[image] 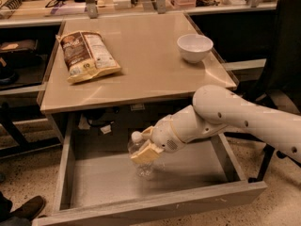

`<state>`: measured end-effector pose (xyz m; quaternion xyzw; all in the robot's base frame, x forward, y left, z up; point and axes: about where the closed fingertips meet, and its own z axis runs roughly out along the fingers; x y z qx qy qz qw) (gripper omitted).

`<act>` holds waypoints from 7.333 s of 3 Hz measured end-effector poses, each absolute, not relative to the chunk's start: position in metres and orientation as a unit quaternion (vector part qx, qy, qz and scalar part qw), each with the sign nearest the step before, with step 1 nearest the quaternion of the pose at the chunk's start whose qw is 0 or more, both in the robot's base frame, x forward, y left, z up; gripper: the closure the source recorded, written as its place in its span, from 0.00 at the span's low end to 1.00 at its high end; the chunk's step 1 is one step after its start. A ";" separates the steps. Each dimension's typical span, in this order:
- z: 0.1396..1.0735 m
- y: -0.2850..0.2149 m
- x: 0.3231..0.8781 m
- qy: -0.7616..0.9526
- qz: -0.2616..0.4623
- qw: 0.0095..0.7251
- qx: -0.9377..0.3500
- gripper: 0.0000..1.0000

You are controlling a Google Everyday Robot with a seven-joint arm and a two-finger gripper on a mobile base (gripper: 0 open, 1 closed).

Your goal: Pick water bottle from top drawer and place on counter

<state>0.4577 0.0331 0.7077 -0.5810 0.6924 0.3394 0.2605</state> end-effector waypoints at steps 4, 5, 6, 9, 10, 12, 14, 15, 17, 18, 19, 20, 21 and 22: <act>0.832 0.037 0.478 0.693 0.275 0.301 -0.595 1.00; 0.872 0.040 0.488 0.682 0.258 0.311 -0.610 1.00; 0.906 0.042 0.498 0.675 0.240 0.315 -0.622 1.00; 0.948 0.041 0.517 0.663 0.229 0.332 -0.631 1.00; 0.953 0.033 0.539 0.661 0.247 0.340 -0.622 1.00; 0.954 0.015 0.587 0.669 0.269 0.342 -0.603 1.00; 0.948 0.013 0.637 0.673 0.284 0.323 -0.602 1.00; 0.948 0.013 0.660 0.675 0.284 0.315 -0.604 1.00; 0.940 0.001 0.690 0.687 0.280 0.304 -0.597 1.00; 0.934 -0.007 0.700 0.693 0.296 0.305 -0.582 1.00; 0.931 -0.009 0.706 0.692 0.312 0.308 -0.573 1.00; 0.926 -0.009 0.711 0.691 0.326 0.307 -0.567 1.00; 0.921 -0.011 0.715 0.691 0.337 0.308 -0.560 1.00; 0.920 -0.011 0.716 0.692 0.341 0.308 -0.557 1.00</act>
Offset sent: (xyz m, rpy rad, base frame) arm 0.0082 -0.0073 0.0807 -0.0251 -0.0719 -0.1091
